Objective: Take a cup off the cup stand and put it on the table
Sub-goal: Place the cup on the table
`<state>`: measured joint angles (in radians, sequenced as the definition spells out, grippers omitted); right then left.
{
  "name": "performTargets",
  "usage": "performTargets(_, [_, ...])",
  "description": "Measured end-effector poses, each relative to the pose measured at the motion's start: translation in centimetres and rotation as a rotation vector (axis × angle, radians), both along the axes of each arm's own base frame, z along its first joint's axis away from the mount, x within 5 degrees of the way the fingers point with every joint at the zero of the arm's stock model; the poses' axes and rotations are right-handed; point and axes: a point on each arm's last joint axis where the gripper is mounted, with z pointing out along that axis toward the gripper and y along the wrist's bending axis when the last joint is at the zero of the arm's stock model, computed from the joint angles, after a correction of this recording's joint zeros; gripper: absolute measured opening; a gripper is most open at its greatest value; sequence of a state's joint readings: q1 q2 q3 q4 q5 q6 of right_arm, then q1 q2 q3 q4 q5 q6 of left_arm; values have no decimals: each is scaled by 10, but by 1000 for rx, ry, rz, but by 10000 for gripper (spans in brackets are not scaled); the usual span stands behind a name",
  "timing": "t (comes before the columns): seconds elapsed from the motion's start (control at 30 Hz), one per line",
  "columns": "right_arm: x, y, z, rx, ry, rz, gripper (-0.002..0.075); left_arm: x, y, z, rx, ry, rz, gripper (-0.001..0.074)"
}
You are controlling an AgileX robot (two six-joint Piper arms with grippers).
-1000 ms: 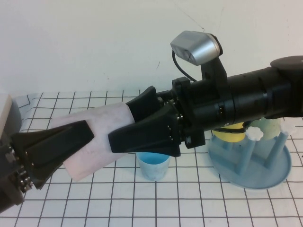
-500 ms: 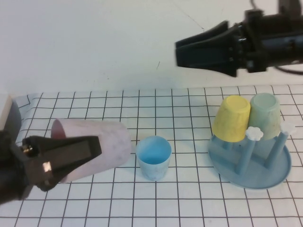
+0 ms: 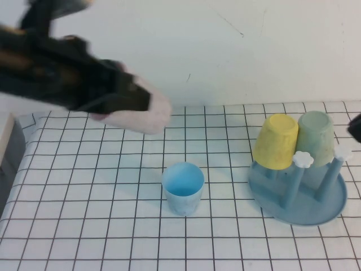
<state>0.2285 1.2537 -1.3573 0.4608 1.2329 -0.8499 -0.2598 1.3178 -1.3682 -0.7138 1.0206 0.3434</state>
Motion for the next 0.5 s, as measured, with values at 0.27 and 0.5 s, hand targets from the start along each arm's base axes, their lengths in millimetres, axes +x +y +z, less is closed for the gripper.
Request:
performTargets(0.27, [-47,-18,28,-8,-125,-97,5,30,-96,-33,344,-12,-162,7])
performTargets(0.5, [-95,-42,16,-80,-166,-244,4,56,-148,-90,521,36,-251,7])
